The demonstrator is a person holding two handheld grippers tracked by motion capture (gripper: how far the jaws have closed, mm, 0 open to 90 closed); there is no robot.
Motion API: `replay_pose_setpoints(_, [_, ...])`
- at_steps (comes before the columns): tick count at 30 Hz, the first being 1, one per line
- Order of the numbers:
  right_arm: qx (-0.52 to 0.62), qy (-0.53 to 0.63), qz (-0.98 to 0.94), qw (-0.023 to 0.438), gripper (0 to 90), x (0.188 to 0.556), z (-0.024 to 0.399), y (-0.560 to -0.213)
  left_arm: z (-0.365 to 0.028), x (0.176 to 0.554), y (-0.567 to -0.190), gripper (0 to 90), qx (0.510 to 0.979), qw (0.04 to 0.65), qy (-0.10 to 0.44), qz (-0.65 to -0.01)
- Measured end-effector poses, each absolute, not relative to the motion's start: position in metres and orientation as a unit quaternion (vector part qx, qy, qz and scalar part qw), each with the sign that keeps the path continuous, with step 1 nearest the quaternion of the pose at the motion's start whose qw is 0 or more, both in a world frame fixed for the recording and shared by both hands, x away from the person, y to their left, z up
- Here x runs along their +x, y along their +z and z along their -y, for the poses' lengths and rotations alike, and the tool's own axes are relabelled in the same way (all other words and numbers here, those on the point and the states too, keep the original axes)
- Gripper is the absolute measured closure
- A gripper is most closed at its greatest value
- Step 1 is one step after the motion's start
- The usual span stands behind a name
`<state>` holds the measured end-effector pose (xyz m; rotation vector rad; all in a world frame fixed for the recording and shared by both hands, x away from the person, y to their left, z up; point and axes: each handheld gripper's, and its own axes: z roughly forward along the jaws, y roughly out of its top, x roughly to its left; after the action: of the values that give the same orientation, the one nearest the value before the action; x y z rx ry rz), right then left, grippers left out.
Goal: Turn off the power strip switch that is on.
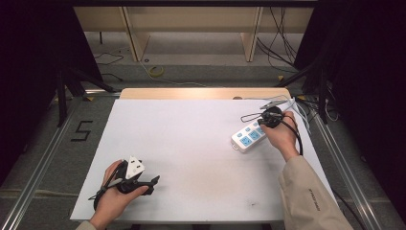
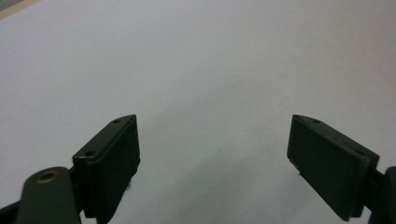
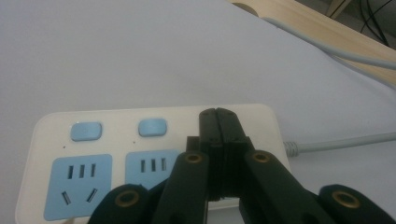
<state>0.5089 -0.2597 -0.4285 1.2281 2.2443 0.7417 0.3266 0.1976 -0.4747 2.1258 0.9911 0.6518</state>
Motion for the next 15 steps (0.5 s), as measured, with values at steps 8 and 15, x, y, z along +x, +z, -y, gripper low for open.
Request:
replay_pose_setpoints(8, [0.451,0.266,-0.820,0.232,90.0,0.516,0.260,-0.431,-0.197,0.326,-0.475,16.8,0.818,0.348,0.250,-0.383])
replay_pose_setpoints(15, [0.458,0.260,-0.820,0.225,90.0,0.522,0.261,-0.432,-0.197,0.327,-0.475,16.8,0.819,0.347,0.251,-0.382])
